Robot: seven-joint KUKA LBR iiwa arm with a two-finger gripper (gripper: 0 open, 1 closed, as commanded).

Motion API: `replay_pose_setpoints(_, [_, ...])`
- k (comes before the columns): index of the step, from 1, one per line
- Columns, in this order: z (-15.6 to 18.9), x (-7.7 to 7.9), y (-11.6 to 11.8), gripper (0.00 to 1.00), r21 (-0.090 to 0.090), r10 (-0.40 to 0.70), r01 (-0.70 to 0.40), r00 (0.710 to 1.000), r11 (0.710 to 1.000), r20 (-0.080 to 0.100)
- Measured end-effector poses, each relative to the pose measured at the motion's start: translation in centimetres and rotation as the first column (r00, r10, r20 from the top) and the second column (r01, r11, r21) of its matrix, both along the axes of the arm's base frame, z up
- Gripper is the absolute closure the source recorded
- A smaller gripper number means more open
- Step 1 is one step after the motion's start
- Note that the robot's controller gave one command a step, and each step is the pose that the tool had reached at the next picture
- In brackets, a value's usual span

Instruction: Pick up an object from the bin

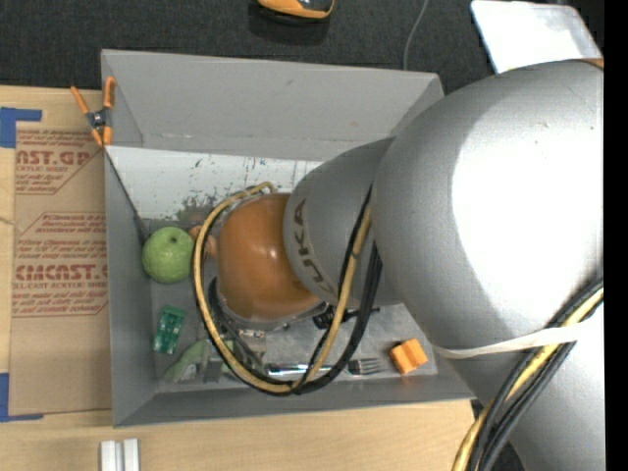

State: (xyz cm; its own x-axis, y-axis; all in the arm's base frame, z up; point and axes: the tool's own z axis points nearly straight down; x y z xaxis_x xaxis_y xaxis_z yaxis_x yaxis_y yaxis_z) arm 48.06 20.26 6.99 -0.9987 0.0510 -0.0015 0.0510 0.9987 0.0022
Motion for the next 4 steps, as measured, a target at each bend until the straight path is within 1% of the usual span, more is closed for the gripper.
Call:
replay_pose_setpoints(1, [0.0, 0.0, 0.0, 1.00, 0.000, 0.000, 0.000, 1.000, 1.000, 0.000])
replay_pose_setpoints(2, [1.4, -0.1, 0.0, 1.00, -0.001, 0.001, -0.001, 1.000, 1.000, -0.003])
replay_pose_setpoints(3, [8.9, -0.1, 0.0, 1.00, 0.000, 0.000, 0.000, 1.000, 1.000, -0.004])
replay_pose_setpoints(4, [14.3, -0.3, 0.0, 1.00, -0.003, 0.001, -0.001, 1.000, 1.000, -0.011])
